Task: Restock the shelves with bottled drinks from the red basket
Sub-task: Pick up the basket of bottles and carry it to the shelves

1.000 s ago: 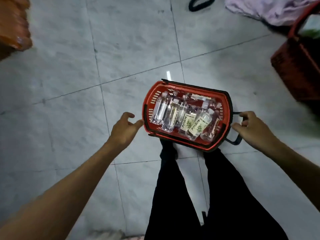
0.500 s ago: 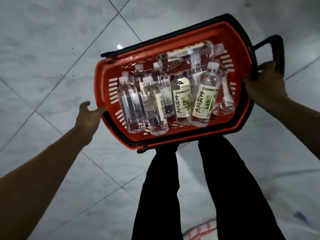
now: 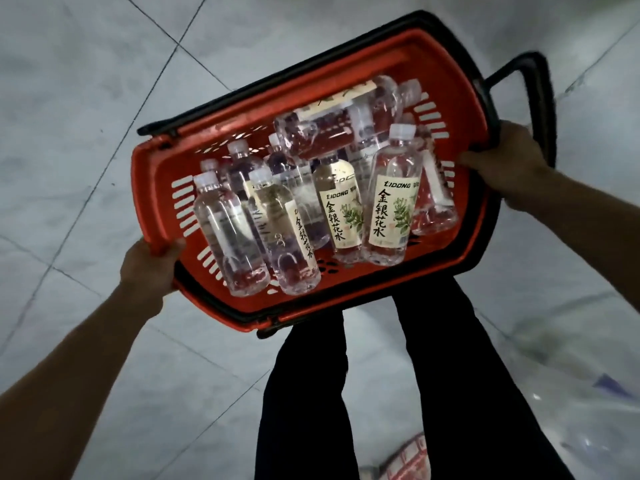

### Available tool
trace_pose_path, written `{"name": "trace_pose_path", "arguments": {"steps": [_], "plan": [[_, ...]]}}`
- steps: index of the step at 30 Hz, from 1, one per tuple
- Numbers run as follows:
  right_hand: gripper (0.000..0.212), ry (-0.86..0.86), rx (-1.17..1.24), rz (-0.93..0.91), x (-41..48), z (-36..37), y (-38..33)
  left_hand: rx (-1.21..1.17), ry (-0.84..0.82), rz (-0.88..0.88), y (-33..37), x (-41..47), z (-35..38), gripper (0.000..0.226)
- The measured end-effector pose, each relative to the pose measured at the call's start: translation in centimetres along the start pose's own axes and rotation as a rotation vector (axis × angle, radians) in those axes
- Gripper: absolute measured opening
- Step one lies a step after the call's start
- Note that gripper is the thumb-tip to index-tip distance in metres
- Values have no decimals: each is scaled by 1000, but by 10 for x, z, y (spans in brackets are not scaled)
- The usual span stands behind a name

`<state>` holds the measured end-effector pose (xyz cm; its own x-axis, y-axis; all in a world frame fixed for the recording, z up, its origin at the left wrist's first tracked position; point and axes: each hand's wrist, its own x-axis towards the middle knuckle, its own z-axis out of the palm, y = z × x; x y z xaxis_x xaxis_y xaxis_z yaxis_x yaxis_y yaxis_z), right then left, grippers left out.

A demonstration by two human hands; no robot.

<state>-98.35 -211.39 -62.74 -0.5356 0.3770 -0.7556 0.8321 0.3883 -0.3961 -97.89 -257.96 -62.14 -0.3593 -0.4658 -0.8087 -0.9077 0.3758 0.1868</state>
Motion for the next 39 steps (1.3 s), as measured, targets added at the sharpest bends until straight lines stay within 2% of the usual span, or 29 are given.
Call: {"name": "trace_pose_path", "arguments": {"steps": [4,8,11,12,14,16,17,20,21,24,25,29,32,34,35,36,39], "plan": [[48,70,65,21,-71,-48,5,160,-22,103,31,-61,-29,40],[49,158,149,89,-159,-119,6,398,-110,292,86,-161,-73,44],[23,262,167,141,-240,-181,10,574,-172,463,137,-252,-108,52],[25,296,172,170,-269,-203,12,645,-155,508,156,-281,-118,56],[44,355,200,256,-327,-244,22,783,-87,592,199,-337,-133,67],[51,441,283,320,-376,-276,52,873,-55,693,241,-390,-140,72],[53,475,331,326,-390,-287,84,890,-51,745,262,-415,-140,72],[76,580,449,287,-435,-322,117,1007,-20,947,321,-486,-127,63],[72,611,482,285,-452,-332,119,1057,-25,1010,336,-510,-119,54],[44,769,576,343,-491,-361,107,1119,-18,1210,370,-570,-67,31],[39,797,590,368,-498,-370,108,1152,-36,1260,373,-587,-46,31],[17,856,565,461,-499,-412,121,1237,-50,1377,416,-600,29,54],[18,864,628,520,-494,-434,135,1358,-102,1495,500,-550,116,60],[22,902,661,563,-485,-445,158,1393,-177,1653,544,-555,187,66],[21,923,675,591,-481,-452,166,1411,-252,1684,552,-578,221,63],[21,958,698,610,-477,-460,172,1442,-245,1708,556,-610,247,55],[22,1029,741,685,-462,-481,182,1502,-72,1845,562,-714,291,39]]}}
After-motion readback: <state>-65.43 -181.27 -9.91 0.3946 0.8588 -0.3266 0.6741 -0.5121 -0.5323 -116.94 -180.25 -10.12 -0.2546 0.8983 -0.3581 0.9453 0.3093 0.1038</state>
